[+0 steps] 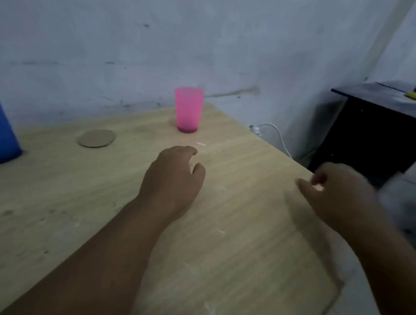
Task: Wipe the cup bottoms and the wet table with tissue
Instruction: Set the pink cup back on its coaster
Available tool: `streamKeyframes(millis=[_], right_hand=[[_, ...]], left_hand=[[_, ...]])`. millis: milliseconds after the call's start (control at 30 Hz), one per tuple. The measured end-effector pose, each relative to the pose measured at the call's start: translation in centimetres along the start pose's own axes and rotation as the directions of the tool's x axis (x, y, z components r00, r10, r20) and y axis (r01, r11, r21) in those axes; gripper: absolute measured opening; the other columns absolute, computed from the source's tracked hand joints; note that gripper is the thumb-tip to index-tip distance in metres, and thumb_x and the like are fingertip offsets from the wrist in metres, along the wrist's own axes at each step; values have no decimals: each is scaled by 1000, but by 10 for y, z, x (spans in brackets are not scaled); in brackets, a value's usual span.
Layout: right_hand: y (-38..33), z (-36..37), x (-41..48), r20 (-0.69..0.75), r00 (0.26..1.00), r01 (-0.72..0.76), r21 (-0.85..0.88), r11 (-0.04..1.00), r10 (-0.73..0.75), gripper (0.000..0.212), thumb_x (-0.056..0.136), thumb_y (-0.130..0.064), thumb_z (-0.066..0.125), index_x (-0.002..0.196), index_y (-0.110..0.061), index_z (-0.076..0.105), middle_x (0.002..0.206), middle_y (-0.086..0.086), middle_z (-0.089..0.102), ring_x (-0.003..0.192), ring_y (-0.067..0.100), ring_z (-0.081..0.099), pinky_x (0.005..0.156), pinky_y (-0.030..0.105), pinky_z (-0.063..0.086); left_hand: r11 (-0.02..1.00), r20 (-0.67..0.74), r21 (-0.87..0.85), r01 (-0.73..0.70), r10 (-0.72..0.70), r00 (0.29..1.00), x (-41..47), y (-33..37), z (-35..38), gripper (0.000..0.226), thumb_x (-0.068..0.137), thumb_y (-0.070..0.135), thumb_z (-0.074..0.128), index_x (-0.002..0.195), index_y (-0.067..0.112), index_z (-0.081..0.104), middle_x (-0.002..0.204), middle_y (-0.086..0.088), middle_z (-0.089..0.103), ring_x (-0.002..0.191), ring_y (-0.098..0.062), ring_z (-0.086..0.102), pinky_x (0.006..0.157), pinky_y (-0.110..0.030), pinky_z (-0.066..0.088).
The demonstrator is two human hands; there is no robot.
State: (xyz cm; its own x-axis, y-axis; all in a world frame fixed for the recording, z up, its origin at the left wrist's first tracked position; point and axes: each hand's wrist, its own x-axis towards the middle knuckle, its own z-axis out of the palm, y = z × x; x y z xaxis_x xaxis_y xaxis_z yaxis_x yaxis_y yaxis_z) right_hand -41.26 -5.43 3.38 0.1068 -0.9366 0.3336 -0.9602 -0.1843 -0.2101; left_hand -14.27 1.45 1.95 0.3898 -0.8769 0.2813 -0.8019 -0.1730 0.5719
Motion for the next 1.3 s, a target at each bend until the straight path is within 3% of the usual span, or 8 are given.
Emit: streamKeyframes(millis=[100, 267, 433, 533, 667, 833, 933, 1300], right_hand=[[-70, 24, 27, 116, 976, 160, 176, 971, -182, 27, 80, -53, 67, 89, -28, 65, 89, -8, 62, 83, 12, 60, 77, 31, 50], [-159, 61, 61, 158, 953, 177, 406, 897, -259, 35, 85, -46, 67, 109, -20, 64, 101, -4, 63, 94, 13, 58, 77, 24, 38], [-206, 91, 88, 130, 972, 96, 537, 838, -195, 60, 84, -42, 70, 133, -13, 50, 123, 7, 56, 100, 18, 56, 79, 25, 38], [-228, 108, 105, 110, 989, 18, 592, 806, -103, 73, 78, -42, 74, 136, -9, 43, 129, 12, 49, 97, 22, 60, 83, 37, 52], [-246, 122, 123, 72, 997, -33, 655, 755, -19, 89, 72, -39, 79, 141, -5, 34, 135, 14, 43, 116, 31, 53, 94, 42, 49], [-253, 135, 133, 70, 997, -71, 714, 696, 30, 84, 64, -42, 80, 132, -15, 38, 110, 0, 57, 103, 25, 60, 92, 51, 50], [-254, 139, 135, 77, 996, -84, 701, 708, 42, 66, 73, -34, 77, 125, -15, 41, 89, -10, 54, 98, 25, 61, 94, 52, 49], [-254, 141, 124, 23, 998, 29, 706, 708, -64, 63, 67, -48, 77, 117, -22, 47, 104, -5, 64, 98, 24, 64, 86, 47, 53]], left_hand=[[999, -15, 17, 44, -43, 999, 9, -27, -17, 45, 94, 31, 55, 138, 21, 60, 145, -1, 57, 136, -22, 48, 109, -39, 42], [995, -53, 55, 79, -76, 996, 27, -69, -40, 45, 96, 32, 54, 139, 20, 59, 145, -1, 57, 136, -21, 47, 108, -38, 40], [992, -122, 48, 119, -112, 986, 44, -100, -57, 44, 96, 30, 57, 139, 17, 60, 146, -1, 56, 138, -21, 46, 111, -38, 39], [987, -206, 32, 155, -145, 968, 57, -122, -62, 46, 93, 25, 60, 137, 12, 61, 143, -6, 57, 136, -27, 47, 114, -42, 38], [954, -286, 98, 284, -247, 926, 73, -141, -62, 53, 89, 27, 63, 138, 7, 58, 146, -16, 53, 137, -37, 41, 114, -44, 35], [882, -221, 185, 433, -392, 893, 83, -154, -62, 64, 90, 42, 62, 145, 12, 48, 141, -13, 54, 131, -38, 44, 106, -44, 38], [891, -217, 191, 411, -370, 903, 86, -157, -59, 64, 91, 42, 64, 146, 16, 46, 139, -10, 57, 129, -38, 44, 104, -43, 38], [986, -223, -10, 164, -162, 961, 100, -131, -39, 83, 82, 42, 80, 151, 19, 41, 143, -6, 53, 131, -26, 48, 107, -45, 44]])
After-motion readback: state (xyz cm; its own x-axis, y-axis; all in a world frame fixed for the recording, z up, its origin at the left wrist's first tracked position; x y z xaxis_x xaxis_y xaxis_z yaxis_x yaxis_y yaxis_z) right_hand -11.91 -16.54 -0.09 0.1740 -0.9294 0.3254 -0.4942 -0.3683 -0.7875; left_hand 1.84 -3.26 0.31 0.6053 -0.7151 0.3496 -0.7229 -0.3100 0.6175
